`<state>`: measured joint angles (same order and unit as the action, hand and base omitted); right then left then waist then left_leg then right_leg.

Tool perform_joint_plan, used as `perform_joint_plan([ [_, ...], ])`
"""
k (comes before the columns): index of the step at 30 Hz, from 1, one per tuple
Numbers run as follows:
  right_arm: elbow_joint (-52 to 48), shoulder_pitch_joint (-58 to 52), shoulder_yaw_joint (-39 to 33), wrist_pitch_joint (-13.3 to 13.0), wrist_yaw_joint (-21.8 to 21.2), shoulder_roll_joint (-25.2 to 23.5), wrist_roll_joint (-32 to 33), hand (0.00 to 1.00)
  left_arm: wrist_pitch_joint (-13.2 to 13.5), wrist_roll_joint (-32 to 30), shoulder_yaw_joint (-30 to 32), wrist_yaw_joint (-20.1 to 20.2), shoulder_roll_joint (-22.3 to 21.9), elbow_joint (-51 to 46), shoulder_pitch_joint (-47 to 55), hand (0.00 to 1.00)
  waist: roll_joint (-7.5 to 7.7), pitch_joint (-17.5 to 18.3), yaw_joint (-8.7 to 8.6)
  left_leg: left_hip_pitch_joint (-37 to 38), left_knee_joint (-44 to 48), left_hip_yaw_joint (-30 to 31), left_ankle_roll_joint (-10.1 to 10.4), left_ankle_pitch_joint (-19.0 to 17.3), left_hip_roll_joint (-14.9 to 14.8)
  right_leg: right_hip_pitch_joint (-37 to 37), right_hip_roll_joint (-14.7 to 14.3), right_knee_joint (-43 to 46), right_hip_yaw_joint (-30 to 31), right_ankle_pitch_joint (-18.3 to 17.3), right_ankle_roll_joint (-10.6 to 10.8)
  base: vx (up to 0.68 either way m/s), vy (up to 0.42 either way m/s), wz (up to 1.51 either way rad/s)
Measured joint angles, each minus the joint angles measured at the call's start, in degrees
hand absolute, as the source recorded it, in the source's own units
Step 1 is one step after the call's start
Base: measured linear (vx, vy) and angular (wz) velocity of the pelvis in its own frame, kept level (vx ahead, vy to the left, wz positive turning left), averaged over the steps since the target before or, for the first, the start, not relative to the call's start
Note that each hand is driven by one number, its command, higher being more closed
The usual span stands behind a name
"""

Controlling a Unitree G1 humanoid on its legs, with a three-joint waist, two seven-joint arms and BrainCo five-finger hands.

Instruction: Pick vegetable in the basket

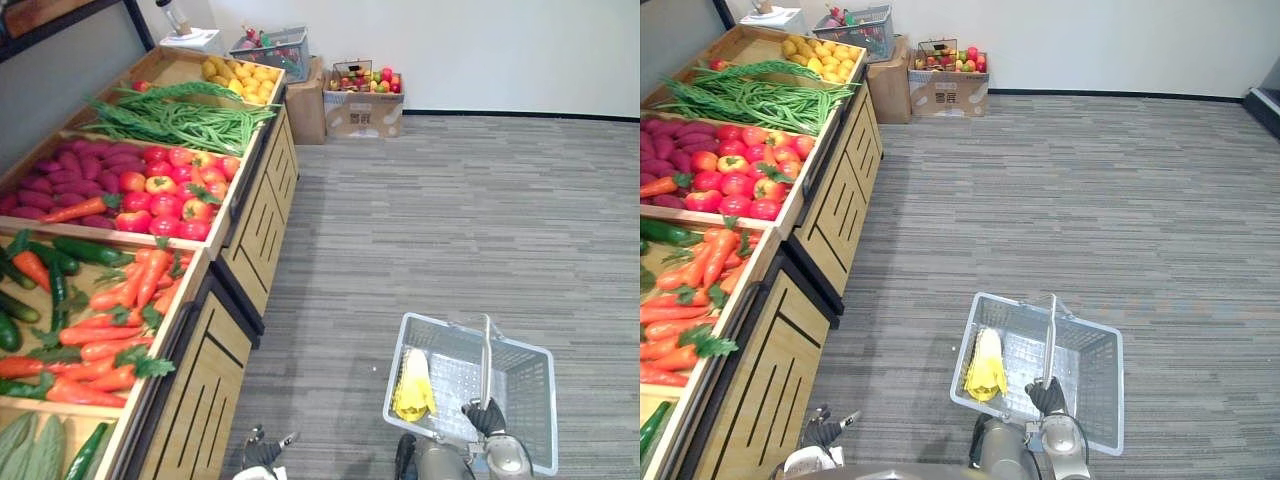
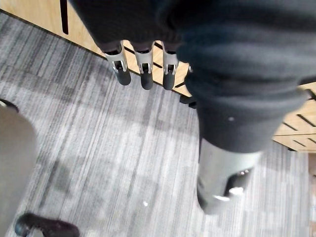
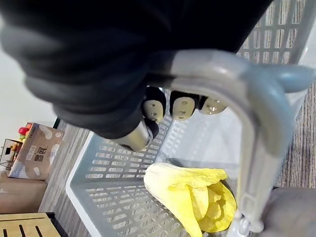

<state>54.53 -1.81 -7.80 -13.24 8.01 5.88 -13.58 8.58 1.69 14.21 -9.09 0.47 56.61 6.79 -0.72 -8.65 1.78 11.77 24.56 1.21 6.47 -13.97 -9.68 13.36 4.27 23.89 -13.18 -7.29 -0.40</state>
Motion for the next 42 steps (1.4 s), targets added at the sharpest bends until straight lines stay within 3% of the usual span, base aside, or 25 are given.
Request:
perform_joint_plan([
  [3, 1.7, -0.6, 2.1, 0.1, -1.1, 0.9, 0.0, 1.00, -0.2, -0.1, 1.8, -0.9, 0.9, 0.6, 0.2, 0.00, -0.53, 0.3, -0.02, -8.8, 19.3, 0.9, 0.3, 11.5, -2.1, -5.8, -2.8, -5.4, -0.3, -0.5, -0.6, 0.20, -0.138, -0.09],
  [4, 2.2, -1.0, 2.7, 0.1, -1.2, 1.1, 0.0, 1.00, -0.5, -0.1, 1.8, -1.2, 1.7, 1.5, 1.0, 0.00, -0.35, 0.2, 0.05, -11.8, 25.7, 0.8, 0.1, 19.9, -3.3, -9.0, -3.6, -7.9, -0.2, -0.7, -1.0, 0.21, -0.072, -0.02],
  [5, 2.3, -1.3, 3.1, 0.2, -1.2, 1.2, -0.1, 1.00, -0.6, 0.0, 1.8, -1.3, 2.0, 2.2, 1.6, 0.00, -0.22, 0.2, -0.05, -13.5, 29.3, 0.8, 0.0, 19.3, -3.9, -10.4, -3.9, -8.9, -0.3, -1.2, -1.8, 0.27, -0.076, 0.06],
  [7, 3.1, -2.6, 2.5, 0.2, -1.0, 2.1, -0.1, 1.00, -2.2, 0.4, 2.0, -1.9, 2.2, 2.8, 3.3, 0.00, -0.20, -0.1, 0.05, -21.1, 38.2, -0.4, -1.2, 10.6, -3.5, -15.0, -3.5, -11.5, -1.2, -1.9, -2.1, 0.30, -0.059, 0.21],
  [10, 3.7, -3.2, 0.9, 0.2, -0.7, 2.2, -0.1, 1.00, -2.7, 0.0, 2.5, -2.0, 1.9, 2.7, 5.3, 0.00, 0.40, -1.0, 0.40, -26.8, 30.7, -5.2, -1.3, 4.1, -0.3, -19.8, -0.5, -13.9, -3.1, -2.5, -0.1, 0.23, 0.039, 0.32],
  [11, 3.7, -3.3, 0.8, 0.2, -0.7, 2.2, -0.1, 1.00, -2.9, -0.2, 2.5, -2.0, 1.8, 2.7, 5.6, 0.00, 0.38, -1.1, 0.56, -27.3, 27.0, -6.5, -1.5, 3.9, 0.5, -20.5, 0.1, -14.2, -3.4, -2.7, 0.3, 0.23, 0.135, 0.30],
  [13, 3.3, -3.2, 0.8, 0.5, -0.7, 2.4, -0.1, 1.00, -3.6, -0.2, 2.4, -2.0, 1.4, 2.6, 6.6, 0.00, 0.02, -1.2, 1.06, -26.3, 9.0, -11.9, -1.5, 5.3, 2.5, -22.2, 1.5, -14.6, -4.3, -3.9, 2.2, 0.27, 0.185, 0.31],
  [14, 2.0, -4.1, 0.9, 0.5, -0.7, 2.8, -0.1, 1.00, -4.0, -0.3, 2.1, -2.0, 0.7, 2.6, 7.4, 0.00, -1.91, -1.3, 1.47, -24.3, -4.2, -16.1, -2.4, 11.3, 2.0, -23.6, 0.6, -14.4, -5.3, -5.5, 3.8, 0.24, 0.165, 0.32],
  [15, 2.0, -4.1, 0.9, 0.6, -0.7, 2.8, -0.1, 1.00, -4.1, -0.3, 2.0, -2.0, 0.7, 2.8, 7.7, 0.00, -1.96, -1.4, 1.54, -24.0, -4.8, -17.2, -5.4, 10.5, 2.1, -23.9, 0.7, -14.2, -5.4, -6.0, 4.1, 0.35, 0.246, 0.41],
  [16, 1.9, -3.9, 1.1, 1.4, -0.7, 1.9, -0.2, 1.00, -4.3, -0.8, 1.9, -1.9, 1.0, 2.5, 7.5, 0.00, -0.66, -1.4, 2.11, -22.4, -6.8, -19.2, -6.6, 9.8, 4.1, -24.9, 2.6, -13.9, -5.8, -6.8, 4.3, 0.23, 0.153, 0.28],
  [18, -0.1, -3.9, 1.3, 1.2, -0.7, 1.5, -0.2, 1.00, -4.4, -0.9, 1.9, -2.0, 2.2, 2.3, 6.9, 0.00, 1.09, -1.2, 3.15, -22.7, -4.9, -28.2, -5.2, 5.4, 2.6, -25.7, 3.9, -16.2, -7.1, -6.9, 4.5, 0.30, 0.139, 0.46],
  [19, -0.7, -3.8, 0.9, 1.2, -0.4, 1.9, -1.1, 1.00, -5.1, -1.9, 2.0, -2.0, 2.4, 2.4, 6.8, 0.00, 1.25, -1.2, 2.75, -22.7, -2.7, -33.8, -7.6, 4.0, 0.9, -26.6, 4.8, -17.3, -9.0, -7.4, 5.3, 0.40, 0.168, 0.67],
  [20, -0.5, -3.6, 0.6, 1.3, -0.3, 2.8, -2.4, 1.00, -5.7, -2.0, 2.0, -2.0, 2.3, 2.5, 6.5, 0.00, 1.23, -0.9, 3.10, -22.6, -1.5, -33.5, -11.1, 1.8, 2.4, -26.8, 6.7, -15.4, -9.2, -7.7, 5.9, 0.35, 0.179, 0.58],
  [21, -0.5, -3.6, 0.5, 1.3, -0.3, 2.8, -2.5, 1.00, -5.8, -2.0, 2.0, -2.0, 2.3, 2.5, 6.5, 0.00, 1.23, -0.8, 3.04, -22.5, -1.5, -33.3, -11.4, 1.6, 2.8, -26.6, 7.2, -14.4, -8.9, -7.6, 6.0, 0.44, 0.265, 0.46],
  [22, -0.4, -3.3, 0.3, 1.2, -0.2, 2.9, -3.1, 1.00, -6.5, -2.0, 1.9, -2.0, 2.4, 2.6, 6.5, 0.00, 1.05, -0.1, 2.35, -22.0, -1.9, -32.3, -12.3, 0.6, 4.6, -24.9, 9.0, -9.2, -7.7, -7.6, 6.0, 0.40, 0.256, 0.56],
  [24, 0.1, -3.2, 0.3, 1.2, -0.4, 2.7, -4.2, 1.00, -6.8, -2.0, 1.8, -2.2, 2.5, 2.6, 6.7, 0.00, 1.35, 1.0, 1.88, -20.4, -3.5, -31.2, -13.0, -0.4, 7.0, -20.7, 12.2, 3.3, -4.7, -6.0, 8.7, 0.39, 0.240, 0.55],
  [26, 0.6, -1.8, -0.3, 1.2, 0.0, 2.4, -4.4, 1.00, -6.8, -1.7, 1.1, -2.3, 3.3, 1.7, 6.1, 0.00, 1.58, 1.5, 1.20, -17.0, -6.5, -28.4, -13.4, -0.7, 9.1, -12.2, 14.1, 23.4, 0.5, 2.9, 12.0, 0.40, 0.168, 0.56],
  [28, 1.7, -1.5, -0.9, 0.4, 0.7, 2.9, -4.3, 1.00, -6.7, -1.6, -0.8, -2.4, 3.9, 0.1, 5.5, 0.00, 1.67, 1.6, 0.39, -13.2, -9.6, -24.4, -13.3, -0.2, 10.3, -8.6, 13.9, 36.6, -0.2, 2.1, 10.6, 0.34, 0.093, 0.87],
  [30, 2.7, -2.4, -1.5, -0.1, 2.2, 3.1, -3.1, 1.00, -6.6, 0.6, -1.7, -2.7, 4.1, -0.6, 5.6, 0.00, 1.12, 3.1, 0.00, -10.2, -12.5, -19.8, -12.8, 0.3, 10.7, -5.9, 13.0, 40.3, -2.5, -0.1, 7.0, 0.31, -0.001, 1.22],
  [33, 4.6, -2.5, -4.8, 0.0, 4.7, 3.1, -1.0, 1.00, -6.2, 2.5, -2.6, -3.9, 4.3, -0.6, 4.3, 0.00, 0.94, 3.2, -0.07, -6.4, -14.6, -12.1, -12.2, 0.9, 9.8, -2.2, 10.8, 31.8, -2.6, -2.3, 3.8, 0.33, -0.100, 1.38],
  [36, 5.3, -2.0, -9.9, 0.9, 5.9, 2.1, 0.9, 1.00, -6.0, 2.7, -2.2, -4.2, 3.8, 0.5, 3.6, 0.00, 0.08, 2.6, 0.11, -5.0, -14.7, -3.9, -11.8, 0.7, 7.0, -0.6, 7.2, 12.6, 1.8, -2.0, 4.1, 0.23, -0.193, 1.43],
  [37, 5.2, -1.9, -10.7, 1.3, 6.4, 1.6, 1.2, 1.00, -6.0, 2.7, -1.3, -4.2, 3.5, 0.5, 3.5, 0.00, -0.32, 2.4, 0.11, -4.8, -14.4, -1.3, -10.4, 0.1, 5.8, -0.8, 5.7, 6.6, 4.1, -1.5, 4.7, 0.22, -0.292, 1.26],
  [40, 5.2, -1.9, -12.0, 3.6, 7.9, -0.6, 3.2, 1.00, -5.4, 4.2, 2.6, -4.5, 3.6, 0.6, 3.8, 0.00, 1.20, 1.9, 0.71, -5.8, -10.1, 7.3, -5.8, -4.3, 4.1, -3.0, 2.7, -7.0, 15.0, 0.6, 7.4, 0.25, -0.448, 1.50],
  [41, 5.1, -2.9, -12.2, 5.5, 8.2, -2.2, 5.5, 1.00, -4.6, 4.5, 4.0, -4.5, 4.2, 0.5, 4.1, 0.00, 3.84, 2.3, 0.89, -6.6, -7.2, 11.2, -3.7, -7.3, 4.4, -4.8, 2.3, -7.3, 19.2, 1.8, 7.1, 0.24, -0.508, 1.39],
  [42, 5.1, -3.0, -12.2, 5.8, 8.2, -2.6, 6.0, 1.00, -4.5, 4.5, 4.3, -4.5, 4.5, 0.5, 4.3, 0.00, 4.62, 2.5, 0.99, -6.7, -6.7, 11.6, -3.1, -7.8, 4.6, -5.2, 2.2, -7.3, 19.8, 2.3, 6.7, 0.25, -0.547, 1.24],
])
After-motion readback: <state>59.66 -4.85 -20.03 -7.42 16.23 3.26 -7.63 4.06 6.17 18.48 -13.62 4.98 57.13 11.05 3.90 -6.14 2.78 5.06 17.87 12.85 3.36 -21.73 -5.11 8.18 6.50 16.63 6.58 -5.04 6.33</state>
